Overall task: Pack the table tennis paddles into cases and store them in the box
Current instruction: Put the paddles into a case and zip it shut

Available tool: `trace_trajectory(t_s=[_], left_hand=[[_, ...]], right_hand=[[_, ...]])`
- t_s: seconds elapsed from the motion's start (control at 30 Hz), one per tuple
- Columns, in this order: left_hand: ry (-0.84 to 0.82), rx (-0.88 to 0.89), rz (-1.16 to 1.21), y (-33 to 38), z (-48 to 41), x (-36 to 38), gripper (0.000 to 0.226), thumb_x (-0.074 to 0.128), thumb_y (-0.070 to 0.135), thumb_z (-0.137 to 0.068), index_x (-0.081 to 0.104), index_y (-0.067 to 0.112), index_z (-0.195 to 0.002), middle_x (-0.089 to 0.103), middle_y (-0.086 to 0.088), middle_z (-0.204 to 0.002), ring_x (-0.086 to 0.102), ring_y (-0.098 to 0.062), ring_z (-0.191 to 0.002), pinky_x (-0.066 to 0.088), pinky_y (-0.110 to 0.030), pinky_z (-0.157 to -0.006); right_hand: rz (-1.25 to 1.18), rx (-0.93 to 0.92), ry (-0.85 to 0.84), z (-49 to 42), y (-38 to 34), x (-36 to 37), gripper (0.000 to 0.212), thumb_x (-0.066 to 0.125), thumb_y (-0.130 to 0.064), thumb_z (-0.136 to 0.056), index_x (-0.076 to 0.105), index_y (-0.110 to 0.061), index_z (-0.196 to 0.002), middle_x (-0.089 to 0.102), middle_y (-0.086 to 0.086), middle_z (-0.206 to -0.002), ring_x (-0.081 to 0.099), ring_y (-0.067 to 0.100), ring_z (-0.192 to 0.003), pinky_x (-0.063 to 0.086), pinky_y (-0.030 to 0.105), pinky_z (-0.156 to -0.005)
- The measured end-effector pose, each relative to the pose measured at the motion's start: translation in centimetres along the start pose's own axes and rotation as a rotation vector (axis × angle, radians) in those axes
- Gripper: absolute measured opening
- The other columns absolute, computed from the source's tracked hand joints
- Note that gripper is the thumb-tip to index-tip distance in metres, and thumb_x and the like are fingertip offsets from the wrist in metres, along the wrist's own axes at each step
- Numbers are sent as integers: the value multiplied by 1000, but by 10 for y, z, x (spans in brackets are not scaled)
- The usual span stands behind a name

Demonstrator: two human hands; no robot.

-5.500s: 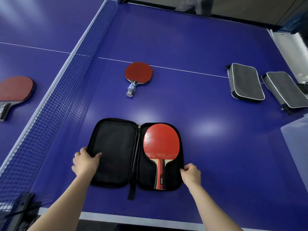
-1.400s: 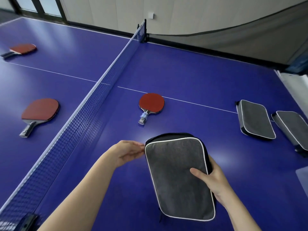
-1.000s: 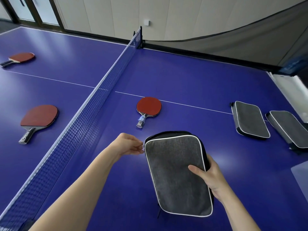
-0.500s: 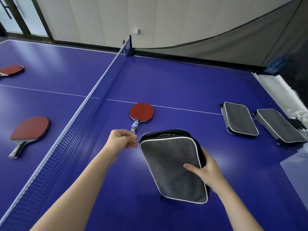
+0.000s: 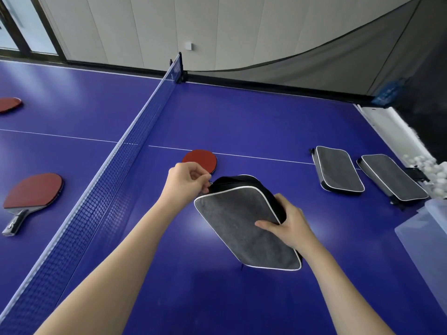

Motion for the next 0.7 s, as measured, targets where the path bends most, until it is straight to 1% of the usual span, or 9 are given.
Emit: trace_trajectory(t_s=[0.07,0.13,0.23,0.3,0.43,0.53,0.6,0.63,0.7], left_hand=[[-20,37,-24,13,0,5,16,62,3,-87,65,9,-72,67,-1,-61,60,-1,-45,42,-7,-47],[-61,81,-54,27,1,12,19,62,4,-87,63,12,-70,67,1,-61,61,0,-46,42,-9,-45],[-80,164,-139,40,6,21,22,62,7,-87,60,18,-67,64,5,-60,61,-6,-53,50,-18,-55],[-83,236,-233,46,8,24,17,62,9,-87,62,16,-72,63,4,-63,60,-12,-61,51,-25,-63],[-151,422,-462,60,14,38,9,57,6,-87,64,5,-82,65,-5,-80,60,-25,-79,47,-35,-72],[-194,475,-610,64,21,56,11,49,6,-89,59,3,-88,63,-11,-90,57,-31,-82,44,-41,-73],[-214,511,-703,62,27,66,12,46,7,-91,57,4,-91,61,-11,-92,57,-33,-82,44,-42,-74],[-210,526,-700,59,30,68,13,46,9,-93,57,4,-93,60,-10,-94,57,-33,-83,44,-43,-75],[-183,539,-584,51,32,65,16,50,15,-95,61,4,-96,61,-8,-95,58,-30,-84,45,-43,-76]], right_hand=[[22,5,-31,-4,-3,4,38,81,-43,-66,51,-41,-91,64,-25,-88,59,-10,-84,42,4,-62],[74,10,-69,-8,-6,11,38,79,-47,-67,48,-43,-88,64,-23,-85,57,-11,-84,40,8,-57],[112,7,-67,-12,-8,16,39,78,-49,-67,46,-41,-86,63,-19,-81,57,-7,-80,36,13,-60],[149,5,-71,-14,-9,17,40,77,-50,-68,44,-40,-88,61,-19,-81,56,-2,-81,35,15,-59],[274,-16,-75,-17,-16,22,42,76,-49,-70,40,-40,-90,53,-20,-78,51,-2,-74,31,14,-55],[297,-34,-42,-19,-19,25,43,76,-47,-71,44,-31,-94,59,-12,-83,53,10,-76,36,17,-60],[293,-56,-29,-19,-20,28,43,76,-46,-72,46,-28,-96,63,-10,-85,56,13,-77,40,18,-64],[288,-57,-25,-19,-19,29,43,76,-46,-72,47,-27,-97,64,-10,-85,58,13,-78,43,20,-67],[277,-44,-18,-17,-18,30,42,75,-48,-71,47,-29,-97,64,-11,-83,59,11,-78,44,23,-70]])
Point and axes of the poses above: each hand's wrist, its own z-axis away from the middle knuckle, its own x-axis out of the palm, y = z × x, the point moved 4 cm from there along -z, towards the middle knuckle
